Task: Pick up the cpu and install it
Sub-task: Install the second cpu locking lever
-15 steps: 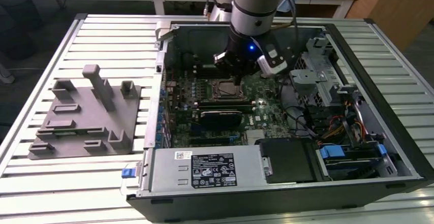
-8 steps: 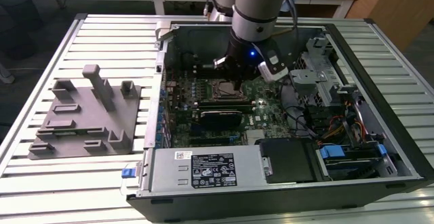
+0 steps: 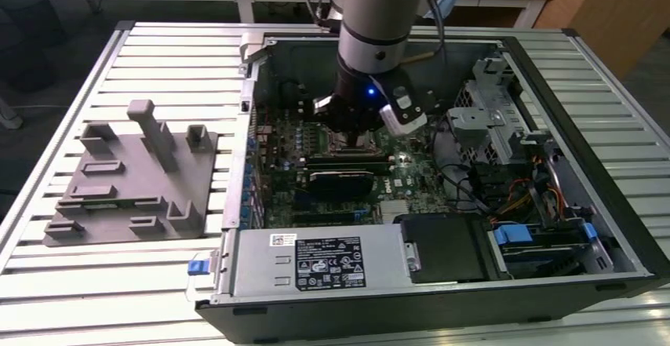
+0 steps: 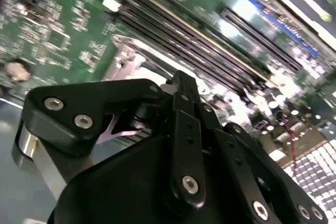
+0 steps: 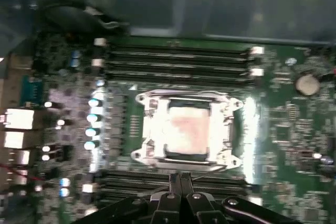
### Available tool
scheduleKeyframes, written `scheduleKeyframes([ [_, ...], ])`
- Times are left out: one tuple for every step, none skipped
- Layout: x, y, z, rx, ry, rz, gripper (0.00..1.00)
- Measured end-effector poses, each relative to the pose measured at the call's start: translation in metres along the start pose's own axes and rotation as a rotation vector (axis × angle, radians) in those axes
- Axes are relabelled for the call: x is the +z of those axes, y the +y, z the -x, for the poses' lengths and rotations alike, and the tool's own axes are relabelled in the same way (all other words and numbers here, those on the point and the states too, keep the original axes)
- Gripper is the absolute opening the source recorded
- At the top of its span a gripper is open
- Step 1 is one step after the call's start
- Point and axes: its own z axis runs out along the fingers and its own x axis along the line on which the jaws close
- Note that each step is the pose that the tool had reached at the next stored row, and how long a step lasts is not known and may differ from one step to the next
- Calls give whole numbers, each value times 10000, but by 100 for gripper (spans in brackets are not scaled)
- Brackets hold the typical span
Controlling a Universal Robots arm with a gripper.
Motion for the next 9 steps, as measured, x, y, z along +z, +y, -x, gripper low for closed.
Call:
scheduleKeyframes([
  [9,-1,-36,-2,-1,1,11],
  [20,-1,-63,-1,-1,2,11],
  [33,-2,-80,-1,-1,1,11],
  [50,-4,-93,0,-1,2,11],
  [65,-5,-100,-1,-1,5,11],
  [76,-9,-104,-1,0,18,11],
  [86,-12,-107,-3,1,34,11],
  [93,-21,-110,-5,0,60,11],
  [95,-41,-113,-5,-3,108,11],
])
